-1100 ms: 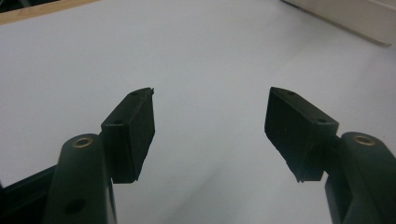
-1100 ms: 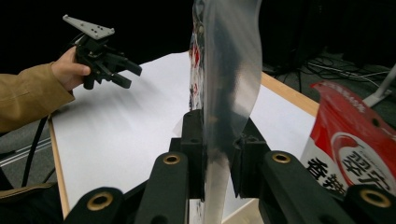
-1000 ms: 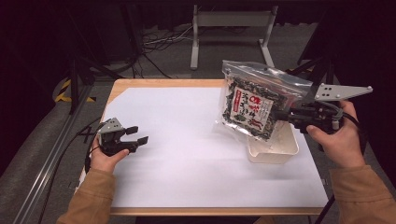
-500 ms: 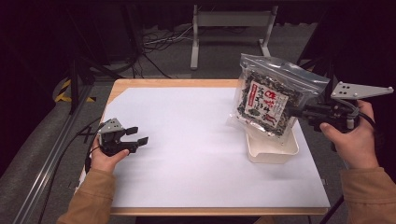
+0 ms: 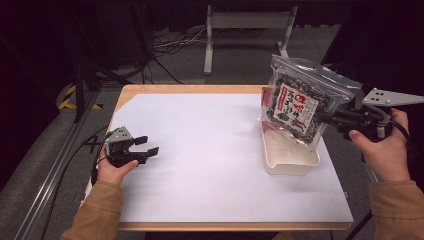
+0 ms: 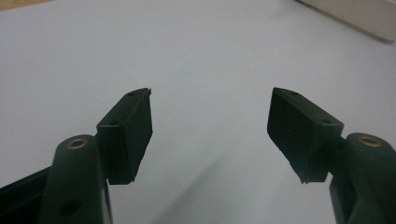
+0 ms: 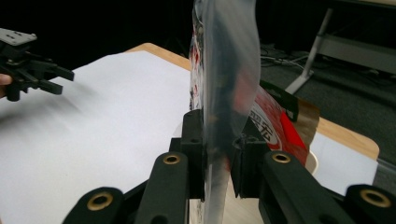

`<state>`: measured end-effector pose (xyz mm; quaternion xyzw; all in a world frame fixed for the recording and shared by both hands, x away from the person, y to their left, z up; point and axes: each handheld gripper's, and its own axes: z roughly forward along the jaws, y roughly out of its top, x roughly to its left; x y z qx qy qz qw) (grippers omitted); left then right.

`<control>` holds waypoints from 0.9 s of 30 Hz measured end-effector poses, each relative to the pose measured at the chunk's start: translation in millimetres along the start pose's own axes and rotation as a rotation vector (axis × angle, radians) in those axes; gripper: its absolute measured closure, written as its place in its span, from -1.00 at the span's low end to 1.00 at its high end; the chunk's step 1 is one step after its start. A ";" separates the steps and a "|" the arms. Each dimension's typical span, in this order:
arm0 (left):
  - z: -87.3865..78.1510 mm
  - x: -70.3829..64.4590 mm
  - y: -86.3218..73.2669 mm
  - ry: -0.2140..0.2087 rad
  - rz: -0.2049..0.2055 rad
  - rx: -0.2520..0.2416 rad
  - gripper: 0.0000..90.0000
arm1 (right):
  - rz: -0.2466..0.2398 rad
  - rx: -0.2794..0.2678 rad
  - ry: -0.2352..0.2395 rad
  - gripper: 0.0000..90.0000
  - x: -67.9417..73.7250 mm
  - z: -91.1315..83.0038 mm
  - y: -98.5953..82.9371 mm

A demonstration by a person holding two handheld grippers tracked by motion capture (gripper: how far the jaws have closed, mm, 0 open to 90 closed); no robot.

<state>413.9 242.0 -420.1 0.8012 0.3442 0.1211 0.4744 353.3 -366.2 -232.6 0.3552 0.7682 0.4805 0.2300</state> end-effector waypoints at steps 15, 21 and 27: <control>0.3 0.1 0.0 0.001 0.004 -0.003 -0.31 | 0.039 0.077 -0.054 0.72 -4.8 8.5 -16.4; 0.2 -0.3 -0.2 -0.003 0.001 0.000 -0.31 | 0.021 0.113 -0.071 0.72 -2.5 12.4 -19.9; -0.6 0.4 -0.3 -0.003 0.003 0.001 -0.31 | 0.010 0.143 -0.071 0.72 1.1 19.7 -24.8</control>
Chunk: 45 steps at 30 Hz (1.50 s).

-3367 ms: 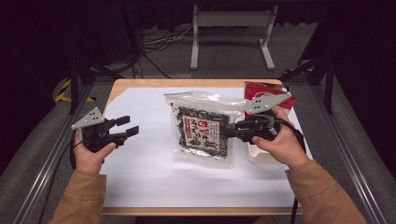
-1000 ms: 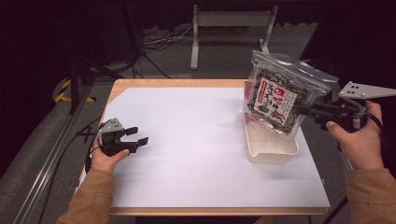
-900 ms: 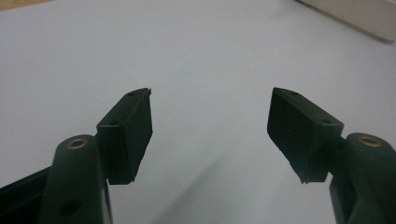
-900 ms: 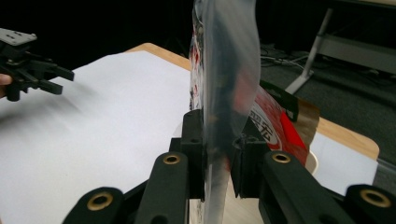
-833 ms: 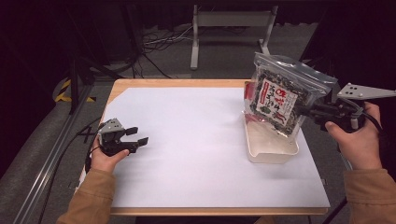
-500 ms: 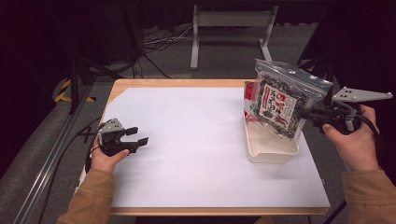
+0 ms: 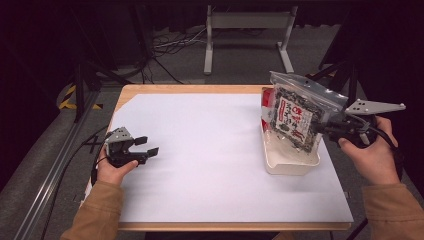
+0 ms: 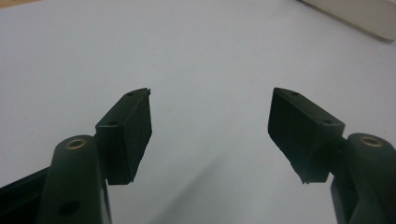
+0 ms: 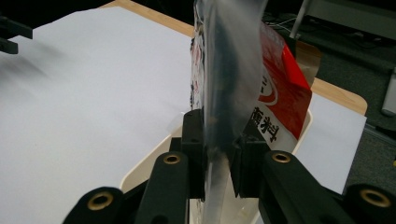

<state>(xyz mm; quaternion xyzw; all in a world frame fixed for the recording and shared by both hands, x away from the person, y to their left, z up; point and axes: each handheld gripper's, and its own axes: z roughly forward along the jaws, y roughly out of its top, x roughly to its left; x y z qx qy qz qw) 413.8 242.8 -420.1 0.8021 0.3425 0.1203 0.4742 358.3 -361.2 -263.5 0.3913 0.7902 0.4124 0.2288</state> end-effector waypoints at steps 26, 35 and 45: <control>-0.8 -1.2 -1.2 0.006 -0.006 0.003 -0.33 | 0.054 0.031 0.030 0.72 -1.8 16.1 -33.7; -0.1 -1.2 -1.5 0.004 -0.009 0.004 -0.33 | 0.057 0.048 0.023 0.72 0.9 24.3 -43.3; -0.2 -1.5 -1.7 0.002 -0.009 0.006 -0.33 | 0.066 0.047 0.028 0.72 -5.8 29.1 -47.1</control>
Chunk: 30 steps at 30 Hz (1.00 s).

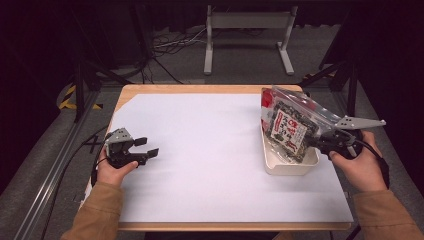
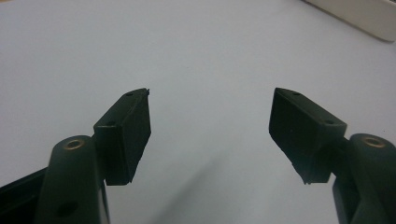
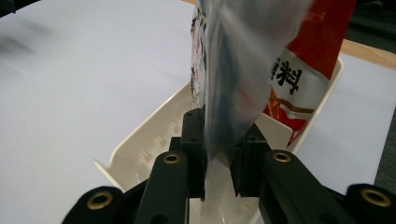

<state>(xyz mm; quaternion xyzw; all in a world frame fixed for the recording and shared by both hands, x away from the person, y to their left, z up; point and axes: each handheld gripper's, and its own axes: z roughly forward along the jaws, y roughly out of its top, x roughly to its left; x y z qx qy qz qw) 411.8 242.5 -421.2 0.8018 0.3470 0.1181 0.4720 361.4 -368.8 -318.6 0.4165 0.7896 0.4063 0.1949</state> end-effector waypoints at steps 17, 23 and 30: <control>-6.4 -10.6 0.0 -0.025 0.003 -0.002 -0.35 | -0.007 -0.071 -0.003 0.64 -15.8 -1.0 -8.6; -9.8 -18.3 -1.5 -0.039 0.016 0.000 -0.38 | 0.044 -0.103 -0.040 0.15 -6.4 -4.1 -8.3; -17.0 -30.1 -2.3 -0.046 0.048 -0.012 -0.39 | 0.026 -0.150 -0.072 -0.16 10.0 -17.9 -13.6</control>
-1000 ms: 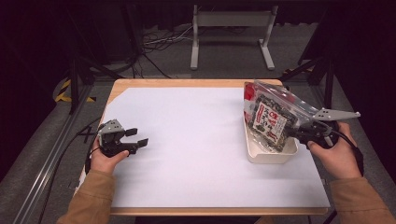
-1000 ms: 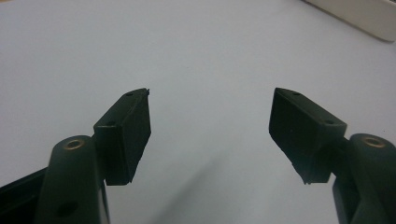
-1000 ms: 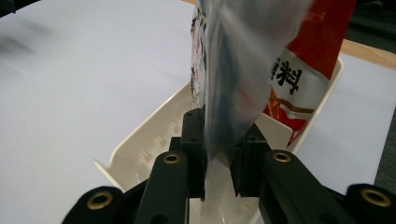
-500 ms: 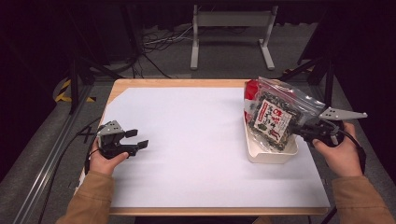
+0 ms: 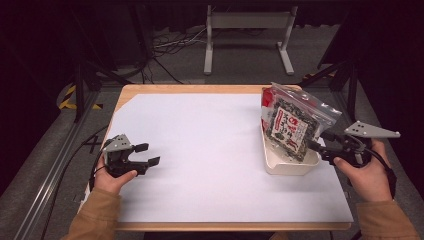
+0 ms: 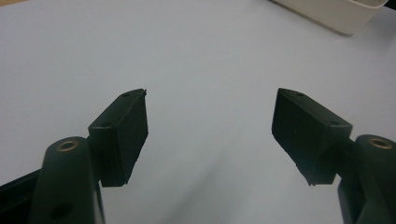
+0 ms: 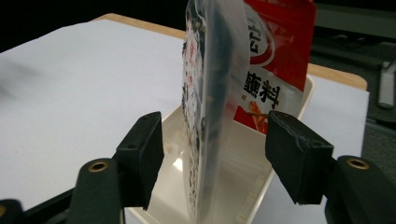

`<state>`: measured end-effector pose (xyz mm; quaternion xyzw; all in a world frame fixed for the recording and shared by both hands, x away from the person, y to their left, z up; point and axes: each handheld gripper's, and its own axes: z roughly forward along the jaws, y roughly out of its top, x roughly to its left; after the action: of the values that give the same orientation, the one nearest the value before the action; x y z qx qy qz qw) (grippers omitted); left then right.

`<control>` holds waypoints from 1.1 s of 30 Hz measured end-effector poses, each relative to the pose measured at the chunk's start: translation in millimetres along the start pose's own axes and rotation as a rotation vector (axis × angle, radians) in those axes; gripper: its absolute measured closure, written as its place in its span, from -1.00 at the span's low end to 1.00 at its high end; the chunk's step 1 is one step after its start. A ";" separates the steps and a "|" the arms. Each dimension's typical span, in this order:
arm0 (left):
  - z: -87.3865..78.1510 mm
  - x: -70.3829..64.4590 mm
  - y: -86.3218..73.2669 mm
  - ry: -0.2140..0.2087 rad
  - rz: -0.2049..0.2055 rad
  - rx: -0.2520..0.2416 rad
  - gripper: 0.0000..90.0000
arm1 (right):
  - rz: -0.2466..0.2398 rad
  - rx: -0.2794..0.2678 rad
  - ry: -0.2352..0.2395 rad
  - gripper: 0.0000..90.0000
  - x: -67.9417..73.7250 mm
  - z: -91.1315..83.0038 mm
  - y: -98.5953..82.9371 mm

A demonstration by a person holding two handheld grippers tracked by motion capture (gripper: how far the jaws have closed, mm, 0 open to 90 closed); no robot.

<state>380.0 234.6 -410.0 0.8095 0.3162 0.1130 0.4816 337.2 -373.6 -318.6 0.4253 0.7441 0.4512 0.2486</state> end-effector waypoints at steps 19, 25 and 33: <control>-19.2 -23.3 -3.1 -0.016 0.047 -0.026 -0.40 | -0.083 -0.040 0.023 -0.13 61.7 -21.3 -1.5; -23.0 -27.6 -5.9 -0.012 0.050 -0.039 -0.39 | -0.101 -0.050 0.087 -0.14 78.0 -7.3 -1.1; -26.0 -29.1 -8.9 -0.007 0.053 -0.053 -0.38 | -0.107 -0.063 0.173 -0.14 94.5 16.7 -3.3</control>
<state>341.2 238.0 -400.8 0.8048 0.2900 0.1313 0.5010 299.8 -285.7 -328.0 0.3361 0.7700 0.4955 0.2203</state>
